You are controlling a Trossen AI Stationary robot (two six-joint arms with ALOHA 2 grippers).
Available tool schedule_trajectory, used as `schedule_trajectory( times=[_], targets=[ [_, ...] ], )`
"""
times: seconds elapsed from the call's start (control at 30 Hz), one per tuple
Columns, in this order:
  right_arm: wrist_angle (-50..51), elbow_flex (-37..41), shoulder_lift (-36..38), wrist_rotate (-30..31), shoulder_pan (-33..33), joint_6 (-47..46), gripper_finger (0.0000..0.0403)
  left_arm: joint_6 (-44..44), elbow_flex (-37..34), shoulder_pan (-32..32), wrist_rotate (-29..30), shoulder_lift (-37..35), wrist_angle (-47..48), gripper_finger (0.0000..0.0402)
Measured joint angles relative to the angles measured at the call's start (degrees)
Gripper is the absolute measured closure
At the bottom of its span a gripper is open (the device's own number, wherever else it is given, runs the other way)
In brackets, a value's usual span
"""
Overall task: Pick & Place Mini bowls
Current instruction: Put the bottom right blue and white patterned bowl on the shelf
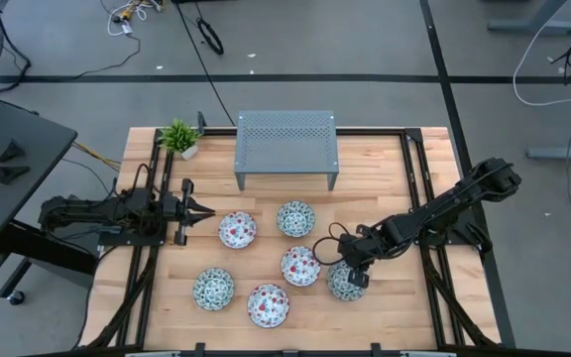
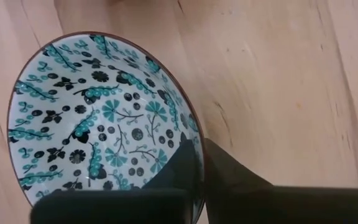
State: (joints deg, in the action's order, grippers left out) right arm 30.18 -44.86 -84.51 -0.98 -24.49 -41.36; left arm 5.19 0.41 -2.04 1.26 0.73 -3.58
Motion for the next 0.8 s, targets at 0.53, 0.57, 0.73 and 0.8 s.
schedule_trajectory(
  times=[0.53, 0.57, 0.73, 0.8],
  targets=[
    [2.16, 0.15, 5.61, -1.93, 1.29, -1.53, 0.0398, -0.01, 0.0, 0.0, 0.0, 0.0, 0.02, 0.0365],
    [2.16, 0.15, 6.43, -2.34, 1.49, -1.59, 0.0398, 0.0, 0.02, 0.0, -0.01, 0.0, -0.02, 0.0365],
    [3.13, 0.15, 11.21, -3.26, 2.47, -2.7, 0.0398, -0.02, 0.0, 0.0, 0.0, 0.0, -0.02, 0.0365],
    [3.22, 0.13, 13.03, -4.04, 3.1, -2.88, 0.0398, 0.0, 0.01, 0.0, 0.0, 0.0, 0.0, 0.0365]
  ],
)
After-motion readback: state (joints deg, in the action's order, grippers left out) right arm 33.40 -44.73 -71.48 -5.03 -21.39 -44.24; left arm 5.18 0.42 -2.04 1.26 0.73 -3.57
